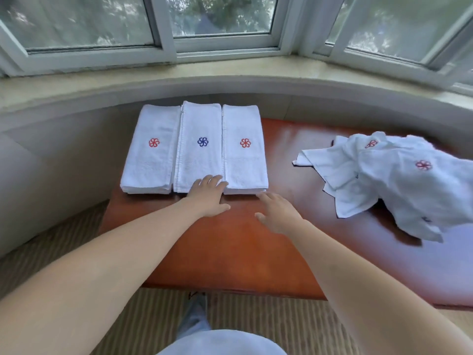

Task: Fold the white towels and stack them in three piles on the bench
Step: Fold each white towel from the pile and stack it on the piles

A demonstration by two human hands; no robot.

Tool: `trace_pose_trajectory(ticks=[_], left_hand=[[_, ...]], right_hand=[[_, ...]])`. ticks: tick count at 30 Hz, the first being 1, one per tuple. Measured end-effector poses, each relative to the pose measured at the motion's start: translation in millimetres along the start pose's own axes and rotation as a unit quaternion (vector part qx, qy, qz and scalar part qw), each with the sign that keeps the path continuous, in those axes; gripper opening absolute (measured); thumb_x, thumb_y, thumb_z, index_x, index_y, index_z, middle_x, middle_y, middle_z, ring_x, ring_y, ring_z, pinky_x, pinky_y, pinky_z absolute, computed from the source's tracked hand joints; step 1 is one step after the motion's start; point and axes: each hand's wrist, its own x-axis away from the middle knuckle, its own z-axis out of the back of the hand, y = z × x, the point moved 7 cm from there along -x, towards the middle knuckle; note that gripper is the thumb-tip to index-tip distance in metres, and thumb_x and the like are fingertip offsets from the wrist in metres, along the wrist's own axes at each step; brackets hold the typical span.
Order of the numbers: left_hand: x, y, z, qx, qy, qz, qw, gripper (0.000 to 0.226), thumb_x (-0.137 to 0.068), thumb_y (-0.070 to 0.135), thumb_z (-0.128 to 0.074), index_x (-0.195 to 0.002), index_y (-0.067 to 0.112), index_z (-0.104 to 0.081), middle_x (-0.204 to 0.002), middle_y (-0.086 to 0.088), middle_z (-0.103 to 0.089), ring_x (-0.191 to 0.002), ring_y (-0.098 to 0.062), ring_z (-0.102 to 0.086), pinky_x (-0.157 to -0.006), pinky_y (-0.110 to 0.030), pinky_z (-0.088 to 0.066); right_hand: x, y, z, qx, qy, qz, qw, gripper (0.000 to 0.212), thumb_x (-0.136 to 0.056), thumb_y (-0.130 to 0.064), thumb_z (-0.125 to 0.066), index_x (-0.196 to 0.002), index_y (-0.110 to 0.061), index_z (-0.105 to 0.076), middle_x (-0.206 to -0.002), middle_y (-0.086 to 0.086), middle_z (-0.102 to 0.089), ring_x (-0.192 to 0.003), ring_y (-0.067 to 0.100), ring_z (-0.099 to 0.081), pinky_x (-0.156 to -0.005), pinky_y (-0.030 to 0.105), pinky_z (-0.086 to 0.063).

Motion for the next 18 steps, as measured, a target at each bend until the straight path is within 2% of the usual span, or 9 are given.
trace_pose_trajectory(ticks=[5, 10, 14, 18], left_hand=[[31.2, 117.9, 46.6, -0.005, 0.058, -0.056, 0.997, 0.076, -0.097, 0.061, -0.052, -0.159, 0.024, -0.027, -0.169, -0.002, -0.016, -0.154, -0.026, -0.016, -0.123, -0.045, -0.020], [55.2, 221.2, 78.3, -0.002, 0.092, -0.106, 0.990, 0.075, -0.097, 0.056, -0.052, -0.160, 0.023, -0.027, -0.169, -0.002, -0.018, -0.153, -0.024, -0.019, -0.123, -0.040, -0.021], [61.6, 284.8, 91.1, -0.012, 0.100, -0.136, 0.986, 0.077, -0.097, 0.057, -0.051, -0.161, 0.024, -0.023, -0.168, 0.000, -0.020, -0.154, -0.022, -0.020, -0.123, -0.039, -0.020], [57.3, 336.2, 99.1, -0.025, 0.111, -0.172, 0.978, 0.072, -0.097, 0.055, -0.054, -0.157, 0.022, -0.032, -0.164, 0.000, -0.031, -0.150, -0.021, -0.030, -0.119, -0.037, -0.027]], right_hand=[[93.2, 64.1, 44.6, -0.011, 0.052, -0.045, 0.998, 0.063, -0.100, -0.043, -0.055, -0.156, -0.025, -0.034, -0.158, -0.002, -0.039, -0.141, 0.027, -0.041, -0.113, 0.042, -0.036], [175.9, 119.8, 86.2, -0.025, 0.109, -0.090, 0.990, 0.062, -0.101, -0.041, -0.054, -0.157, -0.023, -0.035, -0.159, 0.001, -0.038, -0.142, 0.028, -0.040, -0.113, 0.039, -0.035], [224.2, 159.5, 101.4, -0.044, 0.129, -0.117, 0.984, 0.059, -0.101, -0.040, -0.053, -0.154, -0.021, -0.037, -0.157, 0.001, -0.042, -0.141, 0.028, -0.040, -0.114, 0.041, -0.036], [257.0, 195.7, 108.3, -0.066, 0.149, -0.148, 0.975, 0.060, -0.101, -0.038, -0.052, -0.156, -0.020, -0.036, -0.160, 0.001, -0.039, -0.146, 0.025, -0.036, -0.117, 0.038, -0.032]])
